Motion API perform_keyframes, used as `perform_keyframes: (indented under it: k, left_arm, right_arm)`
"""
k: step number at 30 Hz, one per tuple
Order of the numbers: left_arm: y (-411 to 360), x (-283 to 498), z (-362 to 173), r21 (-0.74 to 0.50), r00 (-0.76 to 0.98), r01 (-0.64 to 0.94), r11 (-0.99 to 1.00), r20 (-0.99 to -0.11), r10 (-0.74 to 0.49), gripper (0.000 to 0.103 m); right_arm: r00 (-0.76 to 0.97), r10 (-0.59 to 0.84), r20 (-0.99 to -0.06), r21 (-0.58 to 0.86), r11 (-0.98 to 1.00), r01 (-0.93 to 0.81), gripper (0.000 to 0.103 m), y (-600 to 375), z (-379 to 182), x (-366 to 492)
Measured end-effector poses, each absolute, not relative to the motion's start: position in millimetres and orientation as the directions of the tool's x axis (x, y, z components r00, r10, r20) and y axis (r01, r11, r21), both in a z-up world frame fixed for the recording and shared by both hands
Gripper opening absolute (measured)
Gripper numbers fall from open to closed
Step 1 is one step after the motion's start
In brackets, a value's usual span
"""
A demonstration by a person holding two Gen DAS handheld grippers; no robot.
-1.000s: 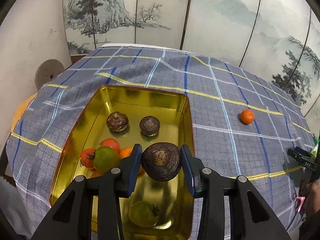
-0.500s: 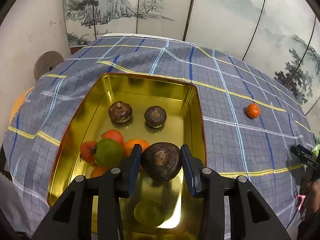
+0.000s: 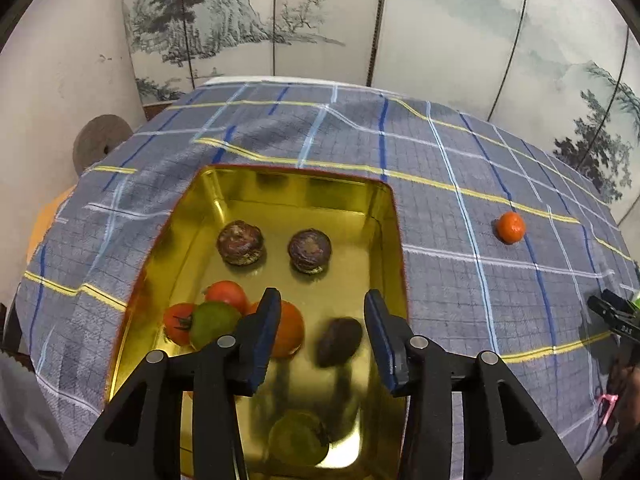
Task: Organize fruits
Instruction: 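Open the left gripper to drop the dark fruit in the tin, then grasp the mandarin orange on the table with the right gripper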
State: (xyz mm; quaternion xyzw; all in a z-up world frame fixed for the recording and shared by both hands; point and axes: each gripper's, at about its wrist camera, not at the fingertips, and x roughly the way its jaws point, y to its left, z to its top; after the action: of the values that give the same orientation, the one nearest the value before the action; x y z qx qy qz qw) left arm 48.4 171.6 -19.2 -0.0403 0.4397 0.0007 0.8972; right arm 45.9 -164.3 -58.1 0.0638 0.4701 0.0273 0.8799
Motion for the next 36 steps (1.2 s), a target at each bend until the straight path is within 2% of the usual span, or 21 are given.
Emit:
perform_keyframes:
  k: [2,7,13,17,19,22,27,34,36]
  left_arm:
    - [173.7,48.3,-16.0,-0.078,0.621,-0.035,0.996,-0.783,-0.039,0.056]
    - [184.7,39.6,-2.1,-0.108,0.674,-0.063,0.992,-0.738,-0.038,0.063]
    - [194.5,13.9,8.4,-0.149,0.711,-0.088,0.985,-0.702,-0.043,0.064]
    - [202.7,-5.7,12.1,-0.195,0.739,-0.119,0.974,-0.672,-0.045,0.068]
    - [206.3,-14.7,12.8,-0.199,0.749,-0.137,0.97,-0.662,-0.03,0.071]
    - [206.4,-23.3,13.8,-0.184,0.752,-0.138,0.973,-0.659,-0.018,0.071]
    - [209.4,-36.3,17.6,-0.185,0.749,-0.155,0.97,-0.663,-0.007,0.071]
    - [212.8,-50.2,18.0,-0.123,0.742,-0.177,0.977,-0.668,0.05,0.071]
    - [214.7,-51.6,18.7,-0.119,0.745,-0.183,0.976,-0.665,0.059,0.071]
  right_arm:
    - [0.556,0.107,-0.824,0.136,0.991,0.012,0.102,-163.9,-58.2,46.2]
    - [0.553,0.098,-0.827,0.125,0.992,0.011,0.102,-162.7,-59.1,46.2]
    - [0.555,0.075,-0.829,0.098,0.995,0.011,0.101,-159.2,-57.5,45.1]
    - [0.58,0.142,-0.802,0.134,0.989,-0.057,0.082,-141.9,-38.7,45.4]
    - [0.606,0.195,-0.771,0.143,0.981,-0.134,0.081,-120.1,-19.4,48.9]
    - [0.609,0.272,-0.745,0.148,0.958,-0.246,0.081,-84.4,-3.6,63.1]
    - [0.564,0.357,-0.745,0.153,0.914,-0.376,0.081,-30.5,-13.4,94.7]
    - [0.539,0.323,-0.778,0.124,0.92,-0.373,0.081,-2.0,-38.7,138.0]
    - [0.524,0.322,-0.789,0.129,0.92,-0.371,0.076,1.4,-44.3,148.9]
